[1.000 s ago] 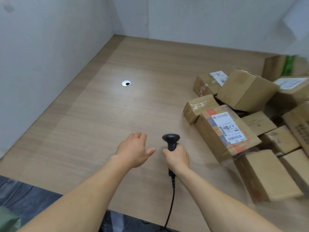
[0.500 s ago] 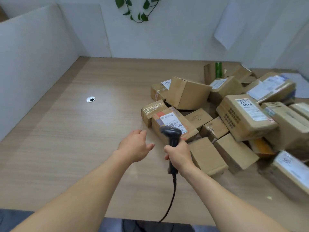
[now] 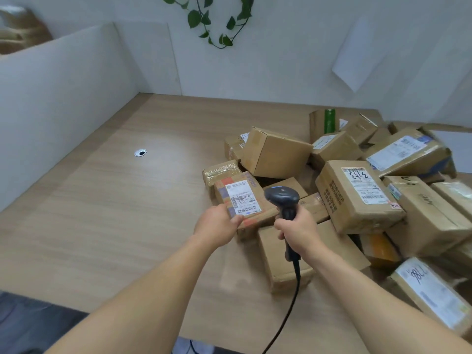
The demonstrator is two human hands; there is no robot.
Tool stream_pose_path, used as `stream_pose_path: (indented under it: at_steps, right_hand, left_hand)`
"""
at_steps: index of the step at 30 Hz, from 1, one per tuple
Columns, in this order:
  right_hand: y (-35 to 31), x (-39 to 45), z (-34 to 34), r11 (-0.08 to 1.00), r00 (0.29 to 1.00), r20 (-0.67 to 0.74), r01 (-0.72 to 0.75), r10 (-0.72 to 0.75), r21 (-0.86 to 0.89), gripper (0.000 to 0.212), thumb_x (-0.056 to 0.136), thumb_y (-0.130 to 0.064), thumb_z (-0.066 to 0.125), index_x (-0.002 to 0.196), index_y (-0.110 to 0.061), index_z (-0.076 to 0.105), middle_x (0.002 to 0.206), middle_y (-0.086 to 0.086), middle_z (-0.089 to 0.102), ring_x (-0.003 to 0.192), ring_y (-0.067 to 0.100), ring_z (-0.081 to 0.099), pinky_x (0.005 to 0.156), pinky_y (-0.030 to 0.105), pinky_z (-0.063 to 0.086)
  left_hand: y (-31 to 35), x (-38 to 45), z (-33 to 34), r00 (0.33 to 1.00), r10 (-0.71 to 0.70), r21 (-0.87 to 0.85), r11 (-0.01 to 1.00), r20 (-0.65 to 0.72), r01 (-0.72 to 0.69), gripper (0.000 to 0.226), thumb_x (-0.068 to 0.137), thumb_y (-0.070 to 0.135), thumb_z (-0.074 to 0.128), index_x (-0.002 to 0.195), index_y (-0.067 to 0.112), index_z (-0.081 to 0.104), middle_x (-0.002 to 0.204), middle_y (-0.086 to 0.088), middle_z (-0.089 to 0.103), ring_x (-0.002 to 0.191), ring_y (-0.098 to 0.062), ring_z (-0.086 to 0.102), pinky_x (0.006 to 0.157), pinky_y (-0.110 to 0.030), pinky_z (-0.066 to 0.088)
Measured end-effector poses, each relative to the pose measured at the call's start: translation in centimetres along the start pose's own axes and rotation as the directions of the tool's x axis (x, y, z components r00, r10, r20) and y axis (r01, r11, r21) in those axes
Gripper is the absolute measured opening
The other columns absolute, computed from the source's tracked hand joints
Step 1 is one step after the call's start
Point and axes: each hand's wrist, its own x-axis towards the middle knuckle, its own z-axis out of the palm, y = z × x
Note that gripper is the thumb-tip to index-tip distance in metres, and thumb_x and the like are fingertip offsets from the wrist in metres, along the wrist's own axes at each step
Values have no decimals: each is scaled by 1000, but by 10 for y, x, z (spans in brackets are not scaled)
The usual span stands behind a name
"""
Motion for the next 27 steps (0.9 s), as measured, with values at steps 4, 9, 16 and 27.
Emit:
stream_pose_path:
  at_steps: [4, 9, 16, 27]
  right_hand:
    - [8, 27, 3, 1000, 999, -19, -29, 29, 1, 23, 88, -4, 65, 94, -25, 58, 89, 2, 67, 74, 20, 66, 64, 31, 53]
    - [15, 62, 19, 996, 997, -36, -68, 66, -52, 19, 88, -15, 69, 100, -26, 59, 94, 1, 70, 76, 21, 71, 71, 38, 61]
    - [18, 85, 42, 987, 989, -16, -147, 147, -64, 26, 92, -14, 67, 115, -22, 58, 96, -4, 68, 78, 19, 70, 64, 29, 52]
    - [12, 68, 120, 983, 990, -9, -142, 142, -116, 28, 86, -12, 67, 110, -24, 62, 98, -2, 72, 72, 23, 73, 71, 41, 64]
  left_hand:
    - [3, 22, 13, 996, -92, -92, 992, -2, 91, 33, 98, 42, 58, 112, 13, 64, 112, -8, 68, 92, -24, 55, 71, -29, 38]
    - [-8, 52, 34, 980, -198, -204, 958, 38, 201, 36, 96, 43, 62, 114, 11, 64, 116, -7, 68, 105, -28, 62, 77, -30, 46]
    - [-29, 73, 46, 972, -219, -263, 936, 88, 235, 44, 95, 39, 66, 125, 8, 61, 124, -6, 67, 112, -28, 61, 85, -31, 48]
    - [-99, 78, 35, 931, -344, -492, 794, 121, 358, 25, 85, 26, 72, 107, 13, 70, 102, -4, 74, 95, -27, 69, 86, -42, 58]
